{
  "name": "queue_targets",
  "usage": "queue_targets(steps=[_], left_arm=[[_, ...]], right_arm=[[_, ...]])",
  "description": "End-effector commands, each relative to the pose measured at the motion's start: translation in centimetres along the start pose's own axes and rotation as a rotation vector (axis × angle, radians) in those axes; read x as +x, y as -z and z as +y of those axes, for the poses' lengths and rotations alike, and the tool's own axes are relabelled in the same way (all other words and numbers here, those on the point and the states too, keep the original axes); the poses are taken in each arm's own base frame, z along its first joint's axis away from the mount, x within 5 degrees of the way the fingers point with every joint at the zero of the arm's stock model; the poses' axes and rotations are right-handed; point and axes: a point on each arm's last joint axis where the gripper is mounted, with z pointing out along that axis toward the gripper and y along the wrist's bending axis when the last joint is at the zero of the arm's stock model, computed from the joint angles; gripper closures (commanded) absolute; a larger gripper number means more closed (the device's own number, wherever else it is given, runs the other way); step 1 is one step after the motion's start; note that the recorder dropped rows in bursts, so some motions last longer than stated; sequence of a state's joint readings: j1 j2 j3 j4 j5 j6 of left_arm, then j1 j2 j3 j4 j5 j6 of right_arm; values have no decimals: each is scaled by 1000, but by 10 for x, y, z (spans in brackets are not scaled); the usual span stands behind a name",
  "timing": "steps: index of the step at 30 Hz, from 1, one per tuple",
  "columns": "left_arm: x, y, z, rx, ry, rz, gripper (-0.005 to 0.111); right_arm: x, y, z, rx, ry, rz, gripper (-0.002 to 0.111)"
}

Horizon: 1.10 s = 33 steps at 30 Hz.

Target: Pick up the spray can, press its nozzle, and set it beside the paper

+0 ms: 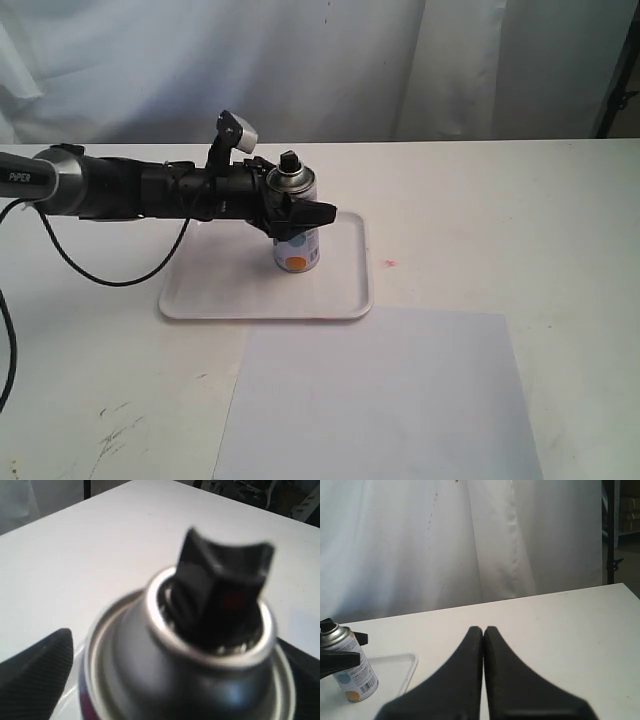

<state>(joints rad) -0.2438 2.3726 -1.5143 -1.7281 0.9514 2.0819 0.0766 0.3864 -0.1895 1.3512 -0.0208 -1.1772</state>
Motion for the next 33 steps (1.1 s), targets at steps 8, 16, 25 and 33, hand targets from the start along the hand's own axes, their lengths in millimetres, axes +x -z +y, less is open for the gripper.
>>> queue_targets(steps=[8, 16, 25, 33], left_arm=[[-98, 69, -5, -90, -72, -175, 31], [-146, 119, -30, -23, -44, -195, 82], [-170, 141, -59, 2, -14, -116, 82], [-184, 156, -80, -15, -41, -40, 82]], right_arm=[[1, 1, -2, 13, -3, -4, 108], [1, 1, -2, 15, -3, -5, 108], [1, 1, -2, 15, -3, -5, 108], [1, 1, -2, 15, -3, -5, 108]])
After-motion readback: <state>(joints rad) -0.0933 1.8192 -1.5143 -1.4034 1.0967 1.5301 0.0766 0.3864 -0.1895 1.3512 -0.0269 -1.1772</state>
